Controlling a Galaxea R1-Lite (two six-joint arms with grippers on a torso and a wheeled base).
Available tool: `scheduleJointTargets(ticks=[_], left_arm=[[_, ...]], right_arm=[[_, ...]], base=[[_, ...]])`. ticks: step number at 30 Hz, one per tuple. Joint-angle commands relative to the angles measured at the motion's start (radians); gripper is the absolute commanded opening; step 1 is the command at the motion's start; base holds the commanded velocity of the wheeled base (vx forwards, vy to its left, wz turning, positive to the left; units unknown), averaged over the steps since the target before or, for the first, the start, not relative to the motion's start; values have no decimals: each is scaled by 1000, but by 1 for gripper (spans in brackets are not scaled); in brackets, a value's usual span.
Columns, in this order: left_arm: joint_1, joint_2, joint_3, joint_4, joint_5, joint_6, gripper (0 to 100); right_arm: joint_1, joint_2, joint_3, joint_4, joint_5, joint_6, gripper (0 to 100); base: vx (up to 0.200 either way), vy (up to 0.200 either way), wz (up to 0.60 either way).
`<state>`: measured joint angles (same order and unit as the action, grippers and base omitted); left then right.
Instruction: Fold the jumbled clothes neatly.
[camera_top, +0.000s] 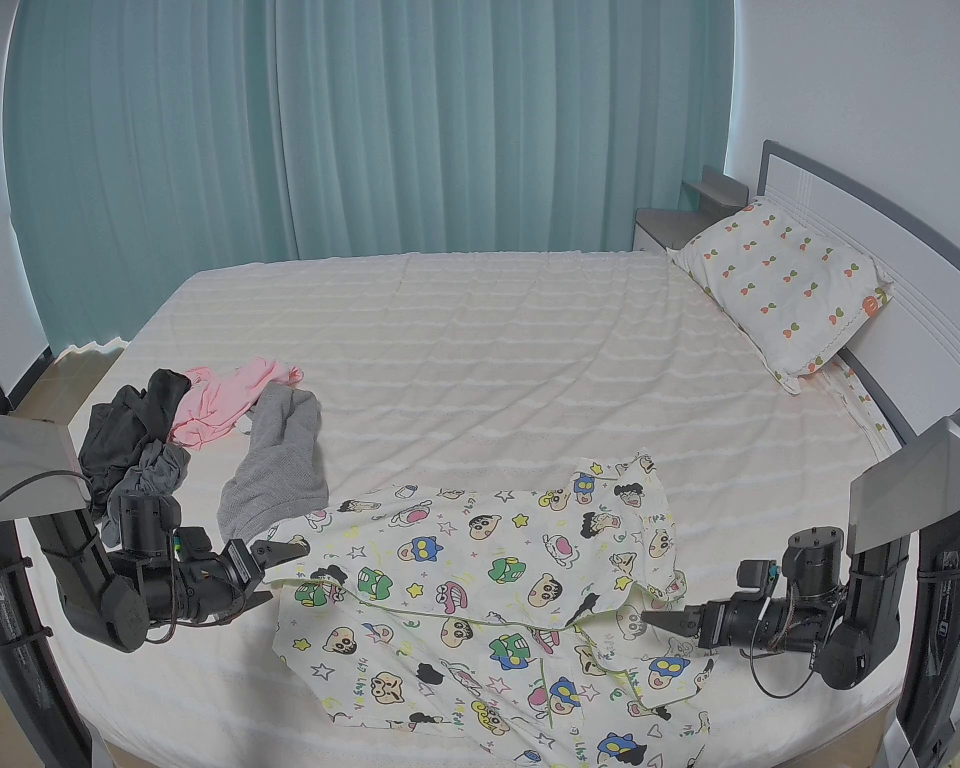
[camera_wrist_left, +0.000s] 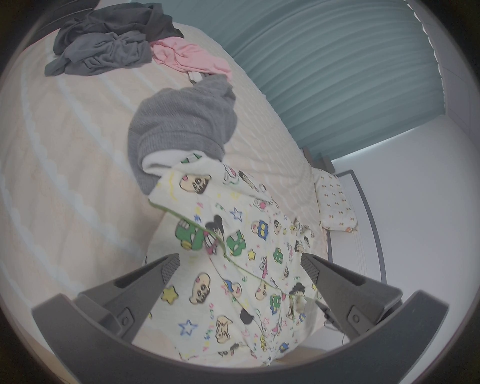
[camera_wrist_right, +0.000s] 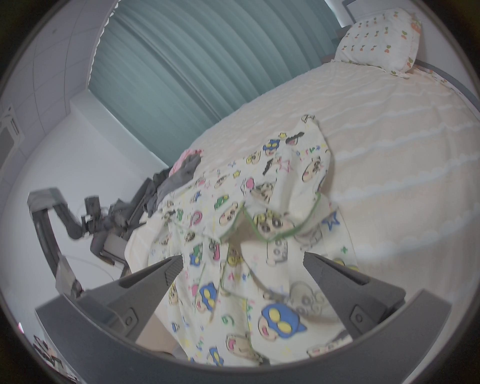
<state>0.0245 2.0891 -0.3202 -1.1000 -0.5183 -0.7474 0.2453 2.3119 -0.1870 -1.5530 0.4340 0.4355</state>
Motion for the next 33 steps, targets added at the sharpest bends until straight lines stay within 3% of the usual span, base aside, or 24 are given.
scheduleJointTargets(ticks=[1,8,14,21,26,33], left_arm=[[-43,-31,64,-24,-9,-6,100],[-44,-6,66,-24,-8,-4,100],[-54,15,66,-26,-3,2,100],[-87,29,79,-34,44,5,100],[-100,55,119,-129,46,5,100],[-104,121,162,-281,60,7,100]], right_arm=[[38,-28,-52,-2,0,63,100],[20,-37,-77,80,-3,84,100],[-29,-52,-35,82,-8,178,100],[-20,-34,-11,82,-8,161,100],[8,-22,-101,145,-1,170,100],[5,-34,-241,363,-6,172,100]], base=[[0,0,0],[0,0,0],[0,0,0],[0,0,0],[0,0,0],[0,0,0]])
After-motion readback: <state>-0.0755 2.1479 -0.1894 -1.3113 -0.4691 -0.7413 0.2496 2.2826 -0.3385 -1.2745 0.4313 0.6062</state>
